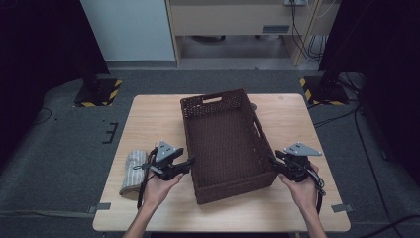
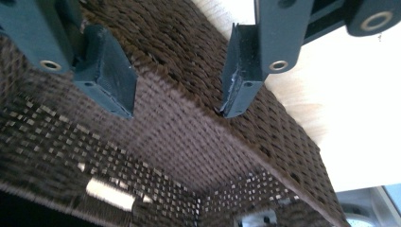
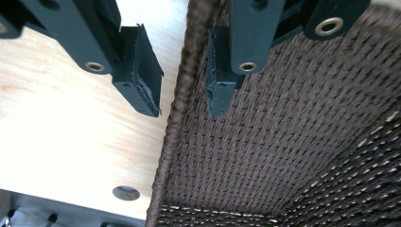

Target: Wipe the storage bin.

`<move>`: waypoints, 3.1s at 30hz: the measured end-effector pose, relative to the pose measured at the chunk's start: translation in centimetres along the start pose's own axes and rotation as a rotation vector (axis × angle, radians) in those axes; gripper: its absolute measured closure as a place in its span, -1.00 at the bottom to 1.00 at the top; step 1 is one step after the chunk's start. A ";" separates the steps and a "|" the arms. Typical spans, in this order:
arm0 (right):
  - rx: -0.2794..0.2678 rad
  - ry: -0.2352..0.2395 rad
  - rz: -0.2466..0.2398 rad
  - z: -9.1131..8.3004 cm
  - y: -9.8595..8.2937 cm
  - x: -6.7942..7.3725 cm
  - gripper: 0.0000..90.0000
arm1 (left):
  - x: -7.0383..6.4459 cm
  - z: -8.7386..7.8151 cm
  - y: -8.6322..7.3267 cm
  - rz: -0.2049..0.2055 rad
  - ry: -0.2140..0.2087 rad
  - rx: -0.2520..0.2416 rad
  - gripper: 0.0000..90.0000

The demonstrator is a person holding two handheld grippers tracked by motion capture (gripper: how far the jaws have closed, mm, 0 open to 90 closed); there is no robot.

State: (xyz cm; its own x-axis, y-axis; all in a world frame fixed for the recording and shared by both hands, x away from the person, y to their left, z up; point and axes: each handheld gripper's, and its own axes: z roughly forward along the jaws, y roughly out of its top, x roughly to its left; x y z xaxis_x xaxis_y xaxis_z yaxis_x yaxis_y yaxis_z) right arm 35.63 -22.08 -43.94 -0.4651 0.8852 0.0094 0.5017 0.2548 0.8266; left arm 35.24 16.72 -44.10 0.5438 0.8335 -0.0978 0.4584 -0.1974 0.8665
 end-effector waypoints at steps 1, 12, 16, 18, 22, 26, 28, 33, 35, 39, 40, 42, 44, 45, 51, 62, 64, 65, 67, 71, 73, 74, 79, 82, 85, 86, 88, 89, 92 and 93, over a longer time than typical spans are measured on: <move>0.000 -0.001 -0.004 -0.1 -0.1 0.0 0.48 | -0.1 0.2 -0.1 -0.004 -0.008 -0.003 0.00; 0.058 -0.005 0.009 0.2 -0.1 0.0 0.69 | -1.2 0.6 -0.4 0.018 -0.026 0.007 -0.01; 0.058 -0.021 -0.001 0.6 0.0 -0.6 0.73 | -1.3 -0.1 -0.1 0.026 -0.036 -0.002 -0.03; 0.060 -0.037 -0.003 0.8 0.0 -1.1 0.72 | -1.2 -0.5 0.1 0.024 -0.031 -0.015 -0.04; 0.058 -0.053 0.006 1.1 0.0 -1.5 0.60 | -0.6 -0.9 0.4 0.011 -0.017 -0.029 -0.05; 0.007 -0.055 0.034 0.8 0.4 -1.7 0.42 | 0.1 -1.1 0.4 -0.012 -0.003 -0.035 -0.06; -0.022 -0.052 0.059 0.9 0.8 -1.7 0.33 | 0.4 -1.3 0.4 -0.019 0.003 -0.041 -0.06; -0.013 -0.066 0.082 2.4 1.5 -1.5 0.19 | 1.1 -1.7 0.5 -0.036 0.015 -0.051 -0.06; -0.022 -0.071 0.093 2.4 1.4 -1.7 0.19 | 1.5 -1.9 0.5 -0.047 0.020 -0.054 -0.06; -0.053 -0.059 0.097 2.4 1.5 -1.7 0.18 | 1.8 -2.0 0.5 -0.057 0.028 -0.055 -0.06; -0.064 -0.056 0.100 2.4 1.5 -1.6 0.18 | 1.9 -2.0 0.5 -0.058 0.028 -0.055 -0.07; -0.064 -0.049 0.103 2.7 1.6 -1.6 0.15 | 1.9 -2.0 0.5 -0.060 0.028 -0.056 -0.06; -0.059 -0.049 0.107 3.1 1.6 -1.5 0.14 | 1.9 -2.0 0.4 -0.060 0.028 -0.055 -0.07; -0.055 -0.046 0.113 3.2 1.6 -1.5 0.15 | 2.0 -2.0 0.4 -0.061 0.029 -0.054 -0.06; -0.028 -0.045 0.118 3.7 1.8 -1.4 0.25 | 2.4 -2.0 0.3 -0.070 0.034 -0.048 -0.07; 0.012 -0.056 0.099 4.5 2.1 -1.4 0.38 | 2.8 -1.9 0.2 -0.082 0.039 -0.042 -0.07; 0.025 -0.058 0.096 4.8 2.1 -1.3 0.42 | 3.0 -1.9 0.2 -0.087 0.039 -0.044 -0.07; 0.035 -0.060 0.084 4.9 2.1 -1.3 0.44 | 3.0 -1.9 0.2 -0.089 0.040 -0.043 -0.07; 0.053 -0.070 0.080 5.1 2.1 -1.3 0.55 | 3.1 -2.0 0.2 -0.091 0.039 -0.044 -0.07; 0.058 -0.064 0.083 5.2 2.0 -1.4 0.70 | 3.4 -2.0 0.1 -0.098 0.043 -0.042 -0.07; 0.059 -0.061 0.090 5.1 1.9 -1.6 0.76 | 3.5 -2.0 0.0 -0.101 0.045 -0.038 -0.07; 0.058 -0.053 0.095 5.0 1.9 -1.9 0.79 | 3.6 -2.0 0.0 -0.102 0.047 -0.037 -0.07; 0.057 -0.001 0.068 4.3 1.4 -3.0 0.81 | 3.9 -2.0 0.2 -0.103 0.056 -0.039 -0.07; 0.058 0.019 0.060 3.9 1.1 -3.4 0.81 | 4.3 -2.1 0.6 -0.103 0.066 -0.047 -0.08; 0.057 0.029 0.049 3.5 0.8 -3.7 0.81 | 5.0 -2.2 1.3 -0.106 0.075 -0.060 -0.09; 0.061 0.032 0.051 3.4 0.8 -3.8 0.81 | 5.2 -2.1 1.6 -0.108 0.080 -0.063 -0.09; 0.069 0.031 0.044 3.2 0.8 -3.8 0.81 | 5.8 -1.7 2.4 -0.101 0.091 -0.071 -0.09; 0.072 0.031 0.043 3.1 0.8 -3.8 0.81 | 5.9 -1.5 2.7 -0.099 0.094 -0.070 -0.10; 0.067 0.017 0.038 3.2 0.8 -3.6 0.79 | 6.5 -0.5 3.6 -0.091 0.098 -0.062 -0.11; 0.065 0.014 0.033 3.1 0.8 -3.6 0.76 | 6.6 0.0 3.8 -0.090 0.100 -0.057 -0.11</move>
State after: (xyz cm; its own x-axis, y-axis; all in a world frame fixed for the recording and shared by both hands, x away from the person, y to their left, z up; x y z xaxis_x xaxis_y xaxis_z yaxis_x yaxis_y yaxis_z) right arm 40.01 -23.85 -45.06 -0.4574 0.8882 0.0447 0.5633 0.2505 0.7874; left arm 40.58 21.42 -41.42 0.4283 0.8943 -0.1297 0.4604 -0.0924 0.8829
